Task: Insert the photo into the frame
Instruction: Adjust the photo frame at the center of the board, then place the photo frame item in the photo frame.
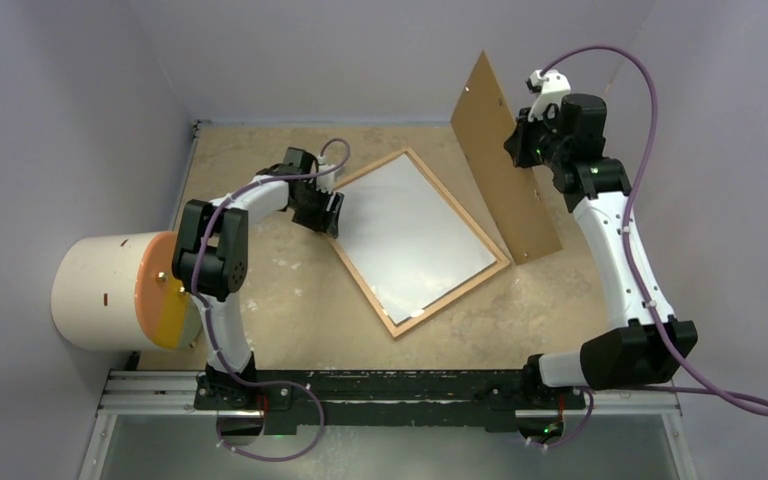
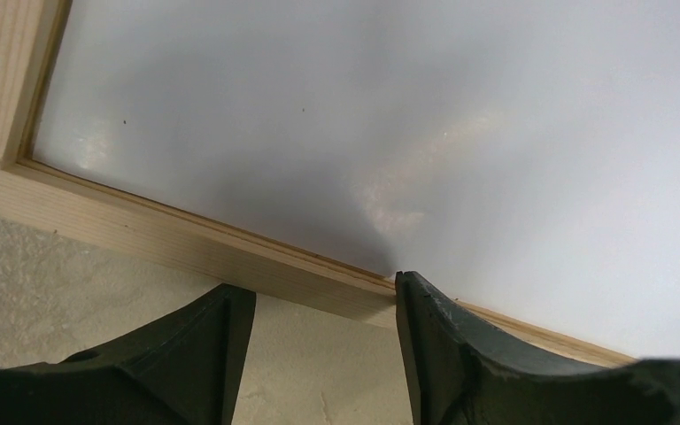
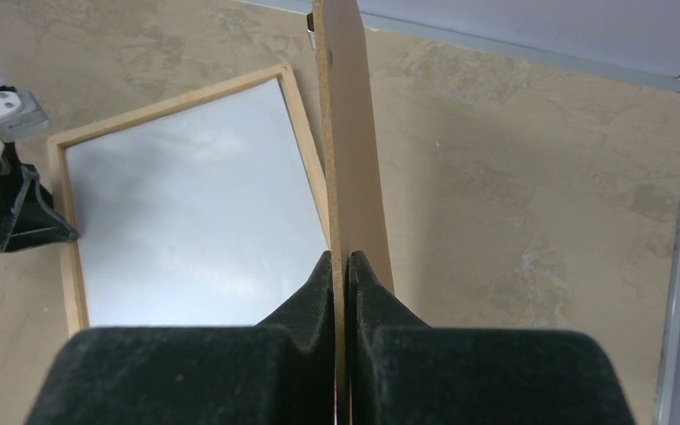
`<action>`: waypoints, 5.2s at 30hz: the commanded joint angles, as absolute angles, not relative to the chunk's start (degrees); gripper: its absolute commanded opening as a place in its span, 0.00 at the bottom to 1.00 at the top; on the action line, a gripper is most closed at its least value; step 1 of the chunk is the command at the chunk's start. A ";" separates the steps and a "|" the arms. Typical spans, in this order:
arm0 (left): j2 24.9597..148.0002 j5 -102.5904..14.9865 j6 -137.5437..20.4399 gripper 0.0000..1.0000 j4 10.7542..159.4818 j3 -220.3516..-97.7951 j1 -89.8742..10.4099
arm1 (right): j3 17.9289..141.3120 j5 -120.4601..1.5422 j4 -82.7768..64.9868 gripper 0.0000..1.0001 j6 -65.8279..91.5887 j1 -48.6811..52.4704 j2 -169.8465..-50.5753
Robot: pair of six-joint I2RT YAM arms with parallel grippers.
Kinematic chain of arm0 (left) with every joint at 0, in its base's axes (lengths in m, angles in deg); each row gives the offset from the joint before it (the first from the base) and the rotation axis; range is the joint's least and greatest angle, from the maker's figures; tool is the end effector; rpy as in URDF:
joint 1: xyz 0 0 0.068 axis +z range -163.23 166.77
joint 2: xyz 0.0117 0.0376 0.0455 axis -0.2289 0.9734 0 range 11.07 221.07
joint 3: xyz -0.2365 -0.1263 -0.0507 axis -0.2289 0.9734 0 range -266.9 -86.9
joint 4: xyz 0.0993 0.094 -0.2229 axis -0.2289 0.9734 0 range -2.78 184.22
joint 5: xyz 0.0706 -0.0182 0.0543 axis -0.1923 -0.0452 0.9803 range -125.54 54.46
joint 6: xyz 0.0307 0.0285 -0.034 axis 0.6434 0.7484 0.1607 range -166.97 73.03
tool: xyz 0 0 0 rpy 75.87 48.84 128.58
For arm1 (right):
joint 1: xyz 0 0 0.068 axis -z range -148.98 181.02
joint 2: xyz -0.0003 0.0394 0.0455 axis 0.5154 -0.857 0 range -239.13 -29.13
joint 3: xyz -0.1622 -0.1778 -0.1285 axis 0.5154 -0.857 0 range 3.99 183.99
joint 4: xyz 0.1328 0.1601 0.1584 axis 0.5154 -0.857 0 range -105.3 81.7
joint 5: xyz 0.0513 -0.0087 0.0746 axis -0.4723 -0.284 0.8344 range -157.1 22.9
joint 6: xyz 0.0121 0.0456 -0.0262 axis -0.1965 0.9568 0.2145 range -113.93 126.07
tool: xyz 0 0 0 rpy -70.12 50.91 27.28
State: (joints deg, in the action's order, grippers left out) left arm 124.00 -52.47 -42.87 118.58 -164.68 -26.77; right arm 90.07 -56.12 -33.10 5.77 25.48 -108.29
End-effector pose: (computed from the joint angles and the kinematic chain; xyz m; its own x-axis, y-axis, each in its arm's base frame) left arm 0.3873 -0.1039 0.1655 -0.8653 0.2787 -0.4167 0.3997 0.8852 -0.2379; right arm 0.3081 0.0368 0.4284 -0.3041 -0.0346 -0.9520 -0.2768 0.9594 0.0536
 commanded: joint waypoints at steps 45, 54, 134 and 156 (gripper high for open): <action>109.06 -45.44 -19.08 0.79 121.42 -157.23 -8.16 | 60.89 -37.90 13.43 0.00 68.85 11.59 -109.48; 111.53 -47.05 -20.83 0.77 120.03 -155.96 -8.19 | 54.97 -39.82 24.99 0.00 73.36 10.53 -115.67; 115.23 -46.95 -22.10 0.76 113.70 -148.23 -18.07 | 47.51 -40.97 38.46 0.00 71.30 7.46 -125.37; 115.32 -53.23 -25.96 0.76 113.99 -147.45 -13.93 | 43.82 -42.20 27.42 0.00 64.87 7.40 -120.38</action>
